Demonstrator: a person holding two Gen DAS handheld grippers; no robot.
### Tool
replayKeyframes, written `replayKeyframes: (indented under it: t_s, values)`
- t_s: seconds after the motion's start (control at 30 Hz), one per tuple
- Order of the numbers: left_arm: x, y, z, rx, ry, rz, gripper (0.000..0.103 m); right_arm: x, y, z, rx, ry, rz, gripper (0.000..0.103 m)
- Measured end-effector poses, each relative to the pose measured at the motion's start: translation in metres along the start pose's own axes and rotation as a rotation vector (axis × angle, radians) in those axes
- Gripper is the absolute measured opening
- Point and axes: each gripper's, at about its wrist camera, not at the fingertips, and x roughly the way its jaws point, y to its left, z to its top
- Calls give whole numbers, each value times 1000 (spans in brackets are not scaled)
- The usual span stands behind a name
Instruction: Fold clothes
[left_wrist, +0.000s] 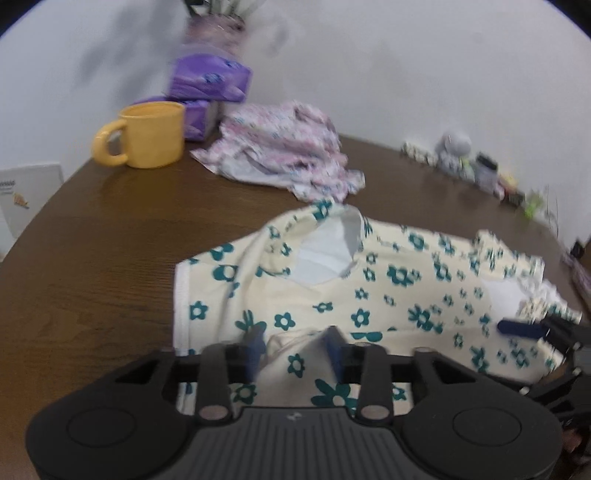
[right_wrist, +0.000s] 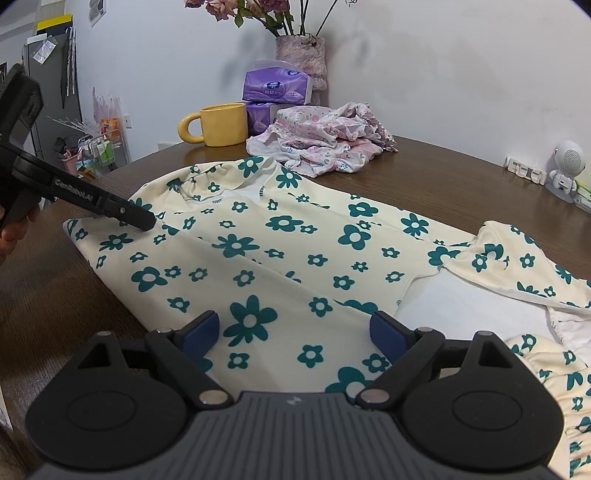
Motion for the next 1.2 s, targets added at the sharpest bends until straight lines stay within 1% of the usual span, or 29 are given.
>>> replayKeyframes:
  t_s: [0.07,0.1,0.17,0.23,0.3,0.53,0.67,0.83,0.93,1.0,1.07,1.1,1.2]
  values:
    - [-13,4,-3,-33,-33,18,53,0,0,0,0,0,0,90]
    - [-18,6,-6,-48,-41,35,54,0,0,0,0,0,0,90]
    - [-25,9,-11,-69,-46,69,63,0,0,0,0,0,-1,90]
    - [-31,13,-17,-90,-48,107,67,0,0,0,0,0,-1,90]
    - [-37,18,-23,-111,-49,142,68,0,1,0,0,0,-1,90]
    - [-41,34,-36,-216,-35,186,68,1,0,0,-2,1,-3,91]
    - [-48,41,-46,-312,-37,162,68,1,0,0,-2,0,-4,91]
    - [-65,56,-61,-474,-70,112,67,1,0,0,-2,0,-4,91]
    - [-68,56,-64,-491,-73,105,65,1,0,0,-1,0,-4,92]
    - [-67,54,-64,-482,-75,100,60,1,0,0,-1,0,-4,92]
    - [-64,54,-64,-477,-83,103,51,1,0,0,-1,0,-5,92]
    - [-62,55,-64,-478,-90,105,49,1,0,0,-1,0,-6,92]
    - [-56,57,-63,-495,-101,99,34,1,0,0,-2,0,-7,92]
